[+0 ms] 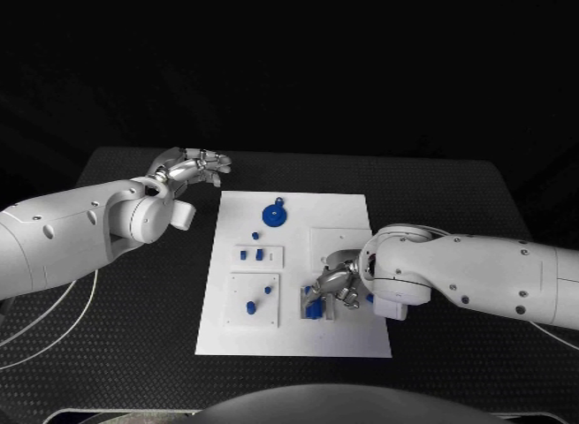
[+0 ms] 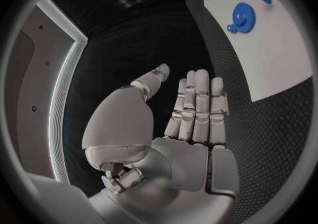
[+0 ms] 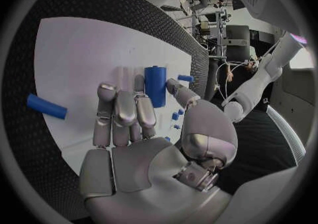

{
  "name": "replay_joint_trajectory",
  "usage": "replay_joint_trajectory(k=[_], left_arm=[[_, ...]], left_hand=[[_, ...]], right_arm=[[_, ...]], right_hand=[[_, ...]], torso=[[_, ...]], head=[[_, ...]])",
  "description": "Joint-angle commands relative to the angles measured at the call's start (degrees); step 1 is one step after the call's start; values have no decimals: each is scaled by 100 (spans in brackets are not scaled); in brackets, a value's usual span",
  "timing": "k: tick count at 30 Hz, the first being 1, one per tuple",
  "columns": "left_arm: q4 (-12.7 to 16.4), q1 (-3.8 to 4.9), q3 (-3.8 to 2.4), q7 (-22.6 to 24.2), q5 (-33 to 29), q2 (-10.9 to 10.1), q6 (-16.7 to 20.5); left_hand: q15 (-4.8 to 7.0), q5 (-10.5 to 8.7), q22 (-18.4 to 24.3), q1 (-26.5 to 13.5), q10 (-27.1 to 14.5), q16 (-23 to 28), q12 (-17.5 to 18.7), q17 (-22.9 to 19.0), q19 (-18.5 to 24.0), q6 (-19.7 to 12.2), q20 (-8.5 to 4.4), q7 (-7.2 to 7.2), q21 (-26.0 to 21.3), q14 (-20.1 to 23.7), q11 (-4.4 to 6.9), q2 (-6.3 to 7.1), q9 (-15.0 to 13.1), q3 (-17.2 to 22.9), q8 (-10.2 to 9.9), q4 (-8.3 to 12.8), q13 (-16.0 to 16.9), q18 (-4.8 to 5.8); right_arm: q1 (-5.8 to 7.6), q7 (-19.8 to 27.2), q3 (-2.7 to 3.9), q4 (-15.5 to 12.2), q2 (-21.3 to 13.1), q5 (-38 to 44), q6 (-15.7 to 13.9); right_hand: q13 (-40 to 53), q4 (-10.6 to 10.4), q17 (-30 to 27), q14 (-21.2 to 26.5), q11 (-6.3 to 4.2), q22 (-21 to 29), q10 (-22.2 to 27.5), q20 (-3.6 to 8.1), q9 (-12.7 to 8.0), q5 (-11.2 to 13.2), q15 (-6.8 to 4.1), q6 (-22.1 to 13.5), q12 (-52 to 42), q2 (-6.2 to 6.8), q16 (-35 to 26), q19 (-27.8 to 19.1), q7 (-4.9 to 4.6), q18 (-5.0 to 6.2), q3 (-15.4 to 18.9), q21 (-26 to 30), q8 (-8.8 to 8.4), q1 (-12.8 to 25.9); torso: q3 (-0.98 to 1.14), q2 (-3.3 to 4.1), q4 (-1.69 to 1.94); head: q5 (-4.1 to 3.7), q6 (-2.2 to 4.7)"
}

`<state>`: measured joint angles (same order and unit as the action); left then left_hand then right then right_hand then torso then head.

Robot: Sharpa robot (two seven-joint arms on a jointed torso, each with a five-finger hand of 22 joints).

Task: Assemble the parts on the task board

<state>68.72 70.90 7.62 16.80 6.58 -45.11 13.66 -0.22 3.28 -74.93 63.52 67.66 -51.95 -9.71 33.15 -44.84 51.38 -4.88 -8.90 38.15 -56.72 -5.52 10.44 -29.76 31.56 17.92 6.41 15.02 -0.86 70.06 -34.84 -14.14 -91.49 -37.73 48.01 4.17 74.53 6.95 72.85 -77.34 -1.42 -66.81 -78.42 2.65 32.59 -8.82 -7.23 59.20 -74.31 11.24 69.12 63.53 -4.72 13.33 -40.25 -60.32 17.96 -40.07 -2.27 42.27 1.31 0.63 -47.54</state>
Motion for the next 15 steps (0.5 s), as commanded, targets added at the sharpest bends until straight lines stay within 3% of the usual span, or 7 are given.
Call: replay_joint_trajectory(k=[1, 10, 15], left_arm=[[13, 7, -4, 37, 8, 7, -72], [14, 7, -3, 36, 9, 4, -63], [19, 7, -3, 6, 38, 3, -49]], left_hand=[[9, -28, -121, -16, 3, 34, -27, 7, 19, 3, -64, 13, -29, 10, -16, -19, 6, -18, 29, 0, 6, -44], [9, -28, -121, -16, 2, 35, -28, 7, 18, 3, -64, 13, -29, 10, -16, -20, 6, -17, 30, -1, 6, -45], [9, -28, -121, -16, 2, 35, -28, 8, 18, 3, -64, 13, -29, 10, -16, -19, 6, -16, 30, -1, 6, -45]], right_arm=[[-26, 57, -3, -13, 30, 36, 93], [-26, 72, -3, 3, 22, 140, 67], [-26, 83, -3, -1, 17, 169, 76]], right_hand=[[-2, -41, -8, 11, -16, 7, 32, 18, 9, 33, -21, 15, 28, 63, -20, 37, -7, 167, -15, -15, -35, -4], [-2, -103, -17, 19, -15, 10, 38, 16, 17, 85, -20, 10, 42, 68, -26, 34, -8, 167, -16, -14, -40, 23], [5, -253, -41, 45, -12, 19, 50, 24, 42, 412, -20, -4, 74, 226, -46, 24, -8, 167, -80, -11, -54, 12]], torso=[[2, 1, 1], [1, 4, 5], [1, 1, 8]], head=[[4, 3], [18, 6], [22, 15]])
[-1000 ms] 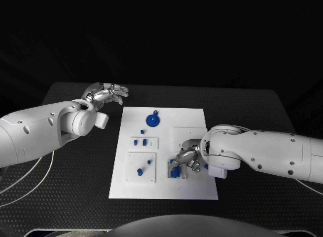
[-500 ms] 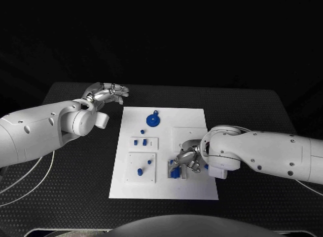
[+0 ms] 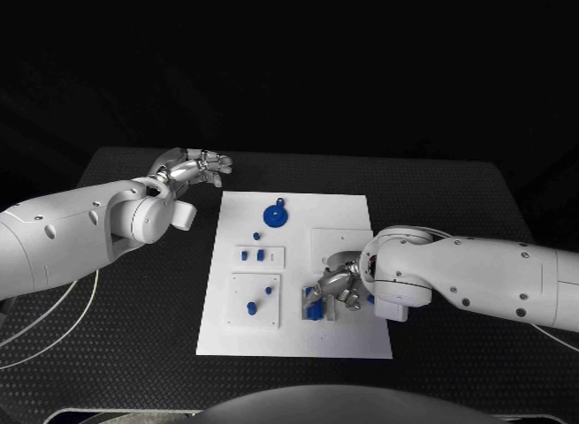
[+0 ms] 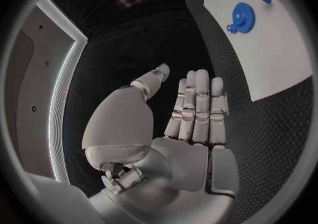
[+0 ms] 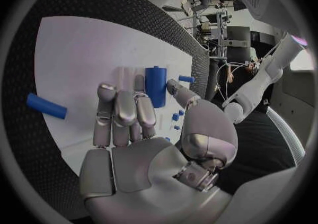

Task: Assemble the parts on the task board

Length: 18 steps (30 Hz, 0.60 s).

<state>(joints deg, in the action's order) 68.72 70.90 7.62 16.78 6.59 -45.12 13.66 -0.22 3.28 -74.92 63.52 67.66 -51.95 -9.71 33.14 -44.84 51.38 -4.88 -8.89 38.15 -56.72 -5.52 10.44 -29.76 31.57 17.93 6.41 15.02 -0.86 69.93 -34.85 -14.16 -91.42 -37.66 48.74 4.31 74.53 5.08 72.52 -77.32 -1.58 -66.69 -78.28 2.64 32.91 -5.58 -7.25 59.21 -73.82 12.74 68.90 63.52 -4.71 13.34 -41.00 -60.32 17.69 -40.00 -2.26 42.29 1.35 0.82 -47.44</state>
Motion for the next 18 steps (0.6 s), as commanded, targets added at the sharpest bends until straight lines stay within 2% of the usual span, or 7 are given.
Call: replay_joint_trajectory(k=[1, 4, 10, 18], left_arm=[[22, 7, -3, 8, 66, -1, -56], [26, 7, -3, 10, 75, -10, -46], [25, 8, -3, 5, 75, -14, -47], [19, 8, -3, 4, 75, -15, -48]], left_hand=[[9, -28, -122, -16, 2, 35, -28, 9, 18, 3, -64, 13, -29, 10, -16, -19, 6, -16, 30, -2, 6, -45], [9, -29, -122, -21, 1, 35, -28, 9, 18, 3, -63, 12, -29, 9, -17, -17, 6, -18, 29, -5, 6, -44], [9, -29, -123, -24, 0, 34, -28, 10, 17, 2, -63, 12, -28, 8, -17, -14, 7, -19, 29, -7, 6, -44], [9, -29, -123, -26, 0, 34, -29, 10, 16, 2, -64, 12, -28, 7, -17, -13, 7, -20, 29, -9, 5, -44]], right_arm=[[-13, 90, -2, -8, 10, 109, 54], [-13, 102, -2, -2, 11, 139, 56], [-13, 109, -2, -3, 14, 141, 53], [-13, 148, -2, -19, -19, 206, -22]], right_hand=[[2, -104, -12, 46, 3, 8, 41, 25, 15, 155, -17, -8, 34, 110, -27, 24, -10, 166, -16, -11, -28, 11], [-1, -174, -35, 67, 4, 11, 51, 24, 26, 252, -15, -13, 52, 200, -50, 18, -12, 166, -17, -9, -30, 28], [-9, -225, -49, 86, 4, 11, 67, 26, 45, 277, -17, -28, 73, 354, -64, 11, -13, 166, 41, -13, -31, 58], [-3, -224, -56, 101, 3, 8, 73, 30, 65, 277, -18, -40, 78, 368, -69, 0, -12, 166, 133, -17, -27, 68]], torso=[[-5, -3, 4], [-7, 1, -1], [-3, -1, -5], [1, 0, -2]], head=[[8, 2], [13, 10], [16, 3], [12, -1]])
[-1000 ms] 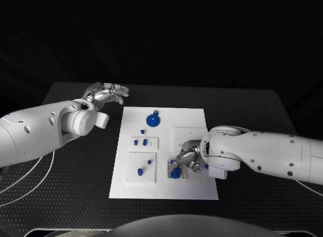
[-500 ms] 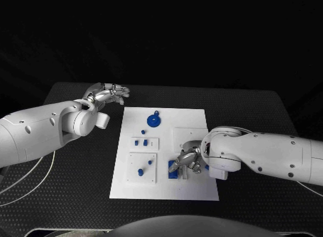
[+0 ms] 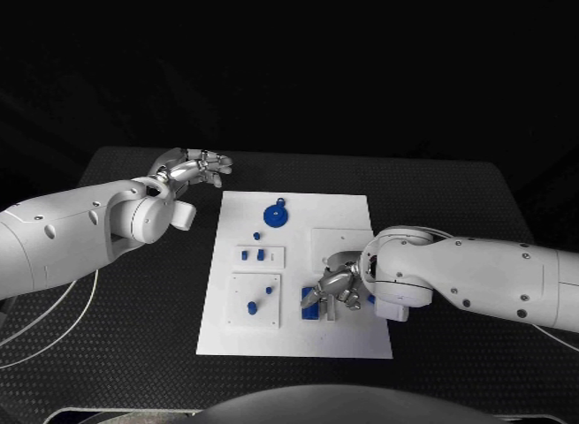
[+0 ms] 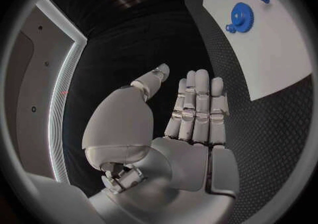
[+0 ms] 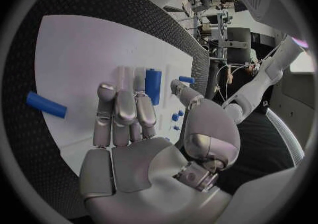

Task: Assemble the parts on the task board

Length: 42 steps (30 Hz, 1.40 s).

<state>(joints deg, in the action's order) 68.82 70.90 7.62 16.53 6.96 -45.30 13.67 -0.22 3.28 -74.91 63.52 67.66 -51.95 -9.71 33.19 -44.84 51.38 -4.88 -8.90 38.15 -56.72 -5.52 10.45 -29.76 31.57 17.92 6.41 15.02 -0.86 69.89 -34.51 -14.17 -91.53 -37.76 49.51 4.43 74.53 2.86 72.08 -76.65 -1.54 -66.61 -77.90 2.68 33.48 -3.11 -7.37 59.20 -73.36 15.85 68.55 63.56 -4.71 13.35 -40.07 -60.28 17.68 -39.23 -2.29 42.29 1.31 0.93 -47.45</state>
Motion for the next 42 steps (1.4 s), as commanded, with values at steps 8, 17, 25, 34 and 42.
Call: replay_joint_trajectory(k=[8, 17, 25, 34, 42], left_arm=[[-11, 8, -4, 33, 37, 14, -51], [-47, 7, -4, 31, 36, 34, -44], [-73, 7, -3, 37, 30, 79, -59], [-90, 6, -2, 41, 23, 97, -67], [-93, 4, -1, 34, 19, 118, -72]], left_hand=[[9, -29, -124, -25, -1, 34, -29, 6, 15, 2, -64, 12, -27, 6, -17, -14, 7, -18, 30, -9, 5, -45], [10, -28, -124, -24, 0, 34, -30, 7, 15, 2, -65, 12, -27, 5, -16, -14, 7, -17, 30, -10, 5, -45], [10, -28, -124, -25, 1, 34, -32, 7, 14, 3, -65, 13, -27, 4, -16, -14, 7, -17, 31, -11, 6, -46], [11, -28, -124, -24, 1, 34, -33, 8, 14, 4, -65, 13, -26, 3, -16, -17, 7, -15, 32, -12, 6, -46], [11, -28, -124, -25, 1, 34, -34, 9, 14, 4, -65, 13, -26, 3, -15, -18, 7, -15, 32, -13, 6, -46]], right_arm=[[5, 311, 0, -132, -181, 303, -226], [446, 666, 1, -362, -719, 228, -565], [587, 872, 3, -492, -1129, 686, -440], [529, 439, -7, -446, -1316, 2776, 805], [430, 345, -7, -540, -1414, 3199, 1229]], right_hand=[[22, 61, -2, 26, -7, 0, 16, 44, 38, 27, -14, -42, 14, 32, -13, -5, -6, 165, 75, -28, -17, -145], [-13, 189, -47, 58, 100, 18, 43, 23, 15, 8, 75, -357, 75, 63, -59, -27, -118, 165, 148, -9, -179, -375], [-49, 246, -86, 89, 137, 24, 65, 9, 26, -35, 111, -421, 125, -1, -105, -37, -154, 165, 111, -3, -210, -584], [-18, 248, -54, 45, 136, 26, 15, -8, 24, 14, 120, -368, 95, -38, -49, -32, -149, 165, -47, -14, -204, -863], [-22, 185, -28, 31, 109, 12, 10, -29, 28, 33, 102, -244, 103, 89, -8, -35, -117, 165, -34, -38, -156, -825]], torso=[[6, -3, -1], [7, -4, -1], [12, -7, -34], [32, -12, -66], [40, -19, -77]], head=[[-3, 23], [-51, 75], [-202, 182], [-364, 177], [-476, 148]])
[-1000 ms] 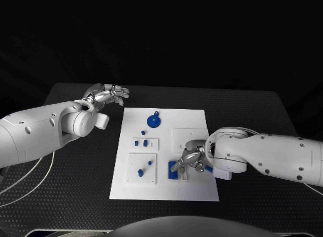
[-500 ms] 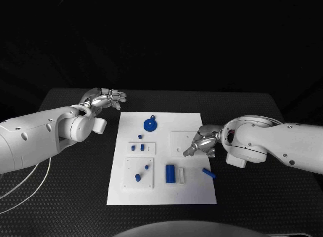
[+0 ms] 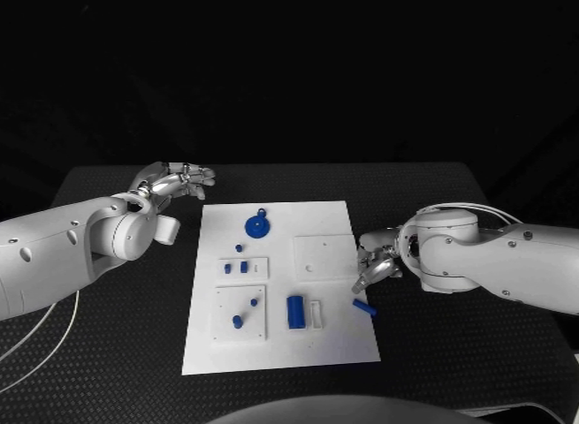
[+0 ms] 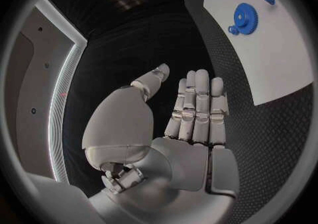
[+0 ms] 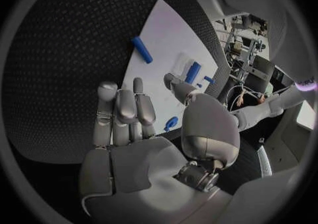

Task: Assemble the parts on the task board

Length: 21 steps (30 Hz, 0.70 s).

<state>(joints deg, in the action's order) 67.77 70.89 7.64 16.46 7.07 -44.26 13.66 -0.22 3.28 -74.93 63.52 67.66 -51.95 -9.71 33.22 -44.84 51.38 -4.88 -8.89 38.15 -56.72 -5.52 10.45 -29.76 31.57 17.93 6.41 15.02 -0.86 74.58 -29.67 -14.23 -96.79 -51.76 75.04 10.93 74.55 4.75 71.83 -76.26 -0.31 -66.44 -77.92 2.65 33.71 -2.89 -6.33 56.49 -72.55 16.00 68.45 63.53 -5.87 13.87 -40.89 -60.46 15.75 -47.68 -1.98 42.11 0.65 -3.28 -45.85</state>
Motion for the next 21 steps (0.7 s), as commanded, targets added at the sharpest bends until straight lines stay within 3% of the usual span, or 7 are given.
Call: replay_joint_trajectory(k=[1, 11, 16, 21], left_arm=[[9, 5, -3, 42, 8, 11, -64], [-6, 2, -1, 45, 8, 18, -78], [-5, 2, -1, 44, 8, 7, -83], [0, 2, 0, 41, 8, -2, -84]], left_hand=[[11, -28, -121, -24, 1, 34, -34, 6, 14, 5, -65, 13, -26, 3, -15, -19, 7, -14, 32, -13, 6, -46], [11, -27, -121, -22, 1, 36, -34, 6, 16, 5, -65, 13, -27, 5, -15, -19, 7, -13, 33, -11, 6, -46], [10, -27, -121, -23, 1, 37, -35, 6, 17, 5, -65, 13, -28, 6, -15, -21, 7, -13, 33, -12, 6, -45], [10, -28, -121, -24, 0, 37, -35, 6, 18, 5, -64, 13, -28, 7, -15, -22, 7, -13, 33, -12, 6, -45]], right_arm=[[-52, -140, -1, 2, -7, 686, 623], [-250, -139, -1, 20, 41, 840, 631], [-326, -121, -1, 30, 71, 842, 660], [-417, -90, 0, 42, 109, 849, 629]], right_hand=[[-41, -5, -4, 1, -15, -9, 28, -32, 2, 11, -3, 26, 44, 70, 0, -42, 0, 113, 94, -23, 34, 54], [-45, 6, 4, 17, -18, -18, 36, -44, -2, 10, -4, 28, 56, 64, 10, -71, 2, 113, 199, -27, 30, 104], [-44, -5, 6, 18, -22, -18, 30, -45, 1, 9, -5, 44, 54, 49, 13, -72, 7, 113, 201, -29, 37, 105], [-25, -24, 5, 21, -70, -22, 7, -45, 37, 8, -33, 197, 35, -33, 21, -71, 58, 113, 158, -39, 118, 31]], torso=[[4, -2, -10], [6, -1, 8], [-2, 1, 13], [-5, 2, 6]], head=[[-74, -20], [-47, -89], [-31, -110], [2, -131]])
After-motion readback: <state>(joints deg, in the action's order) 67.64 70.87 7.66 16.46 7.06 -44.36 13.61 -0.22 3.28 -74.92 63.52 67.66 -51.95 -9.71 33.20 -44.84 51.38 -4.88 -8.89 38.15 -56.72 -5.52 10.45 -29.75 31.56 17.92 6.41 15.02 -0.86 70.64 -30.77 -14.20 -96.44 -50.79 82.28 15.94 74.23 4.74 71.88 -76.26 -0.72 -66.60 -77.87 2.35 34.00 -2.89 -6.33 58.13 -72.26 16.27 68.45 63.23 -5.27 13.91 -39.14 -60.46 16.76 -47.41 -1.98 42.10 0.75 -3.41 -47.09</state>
